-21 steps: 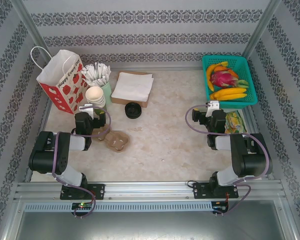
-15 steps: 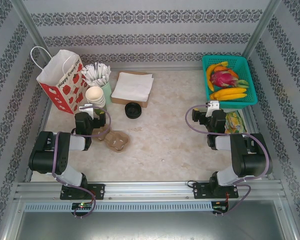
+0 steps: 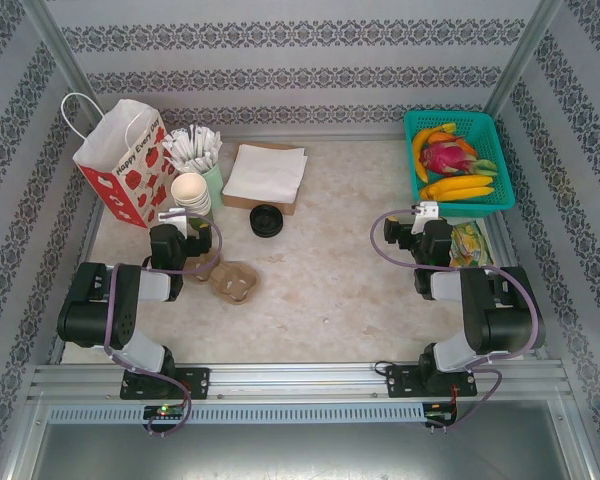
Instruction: Pack the takeout coffee
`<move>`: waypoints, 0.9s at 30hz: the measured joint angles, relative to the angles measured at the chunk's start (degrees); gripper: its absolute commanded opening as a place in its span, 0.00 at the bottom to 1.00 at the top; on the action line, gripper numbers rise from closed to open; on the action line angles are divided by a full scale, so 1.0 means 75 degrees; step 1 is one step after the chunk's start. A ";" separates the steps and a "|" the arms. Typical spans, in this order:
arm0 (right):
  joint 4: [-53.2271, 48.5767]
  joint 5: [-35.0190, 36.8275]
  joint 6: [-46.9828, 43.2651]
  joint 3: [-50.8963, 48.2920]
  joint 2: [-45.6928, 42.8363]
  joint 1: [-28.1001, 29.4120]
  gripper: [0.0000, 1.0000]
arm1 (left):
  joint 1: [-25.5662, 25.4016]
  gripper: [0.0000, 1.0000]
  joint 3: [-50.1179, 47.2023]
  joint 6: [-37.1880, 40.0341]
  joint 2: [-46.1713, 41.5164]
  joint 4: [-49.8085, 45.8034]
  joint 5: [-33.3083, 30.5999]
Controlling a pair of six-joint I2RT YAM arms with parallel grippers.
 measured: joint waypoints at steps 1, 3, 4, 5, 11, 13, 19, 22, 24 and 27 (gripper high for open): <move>0.0000 0.0003 0.0000 0.0000 0.0000 0.0000 0.98 | 0.0000 1.00 0.0000 0.0000 0.0000 0.0000 0.0000; 0.0000 0.0000 0.0000 0.0000 0.0000 0.0000 0.98 | 0.0000 1.00 0.0003 0.0003 -0.0006 -0.0023 0.0000; -0.0006 0.0000 0.0000 0.0000 -0.0015 0.0000 0.98 | -0.0003 1.00 0.0023 0.0003 -0.0041 -0.0105 0.0000; -0.0026 0.0000 0.0000 -0.0003 -0.0061 0.0000 0.98 | -0.0026 1.00 0.0070 0.0006 -0.0128 -0.0303 -0.0006; -0.0245 0.0490 -0.0041 -0.0370 -0.1507 0.0277 0.98 | -0.0431 1.00 0.0545 -0.0192 -0.1845 -0.2008 -0.0723; -0.0560 0.0635 -0.0038 -0.0420 -0.2136 0.0463 0.98 | -0.0676 1.00 0.0545 -0.0356 -0.2643 -0.2381 -0.1160; -0.1740 0.0641 0.0627 -0.0277 -0.3745 0.0688 0.98 | -0.0997 1.00 0.0927 -0.1227 -0.4436 -0.4575 -0.1990; -0.2136 0.0542 0.1230 -0.0111 -0.4001 0.0688 0.98 | -0.0997 1.00 0.0927 -0.1702 -0.5298 -0.5403 -0.2005; -0.2463 0.0472 0.1714 -0.0003 -0.4077 0.0691 0.98 | -0.0997 1.00 0.0938 -0.2063 -0.5785 -0.5901 -0.2008; -0.3045 0.0326 0.2556 0.0227 -0.4097 0.0691 0.98 | -0.0997 1.00 0.1262 -0.2786 -0.6021 -0.7061 -0.2037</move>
